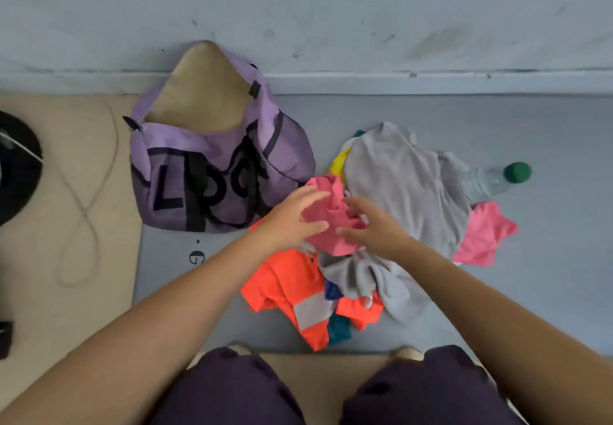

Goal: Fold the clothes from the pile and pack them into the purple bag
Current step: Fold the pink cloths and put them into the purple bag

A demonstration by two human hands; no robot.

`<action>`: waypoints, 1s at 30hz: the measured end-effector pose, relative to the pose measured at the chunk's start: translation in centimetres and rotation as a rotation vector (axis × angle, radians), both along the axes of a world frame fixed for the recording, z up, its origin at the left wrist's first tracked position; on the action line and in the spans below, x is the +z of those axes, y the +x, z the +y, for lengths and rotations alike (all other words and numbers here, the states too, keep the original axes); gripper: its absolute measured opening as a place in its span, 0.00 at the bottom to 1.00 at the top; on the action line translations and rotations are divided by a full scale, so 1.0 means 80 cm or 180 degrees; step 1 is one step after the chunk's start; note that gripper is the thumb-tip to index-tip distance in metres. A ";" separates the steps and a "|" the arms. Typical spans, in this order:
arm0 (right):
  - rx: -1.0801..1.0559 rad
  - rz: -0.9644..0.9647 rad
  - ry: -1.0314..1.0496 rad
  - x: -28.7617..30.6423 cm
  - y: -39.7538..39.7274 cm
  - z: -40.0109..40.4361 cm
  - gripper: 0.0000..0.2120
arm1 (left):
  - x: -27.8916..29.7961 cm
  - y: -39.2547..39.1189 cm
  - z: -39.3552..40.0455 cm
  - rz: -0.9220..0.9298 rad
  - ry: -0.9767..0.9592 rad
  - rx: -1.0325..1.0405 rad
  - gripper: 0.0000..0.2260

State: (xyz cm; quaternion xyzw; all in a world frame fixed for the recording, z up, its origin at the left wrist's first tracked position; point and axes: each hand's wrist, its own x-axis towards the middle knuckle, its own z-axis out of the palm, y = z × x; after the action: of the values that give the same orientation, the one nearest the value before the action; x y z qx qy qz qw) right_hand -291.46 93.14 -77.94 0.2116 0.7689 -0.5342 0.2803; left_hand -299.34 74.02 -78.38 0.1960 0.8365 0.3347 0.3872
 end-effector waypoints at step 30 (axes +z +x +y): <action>0.0193 0.3192 0.0735 0.558 0.241 -0.082 0.06 | 0.543 0.268 -0.130 0.1899 0.2170 0.1003 0.13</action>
State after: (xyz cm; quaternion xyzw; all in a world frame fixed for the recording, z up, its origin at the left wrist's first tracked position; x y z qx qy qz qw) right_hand -272.18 86.57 -33.27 -0.0634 0.8686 -0.4732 -0.1327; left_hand -277.93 63.58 -34.95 0.2702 0.7732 0.5736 -0.0116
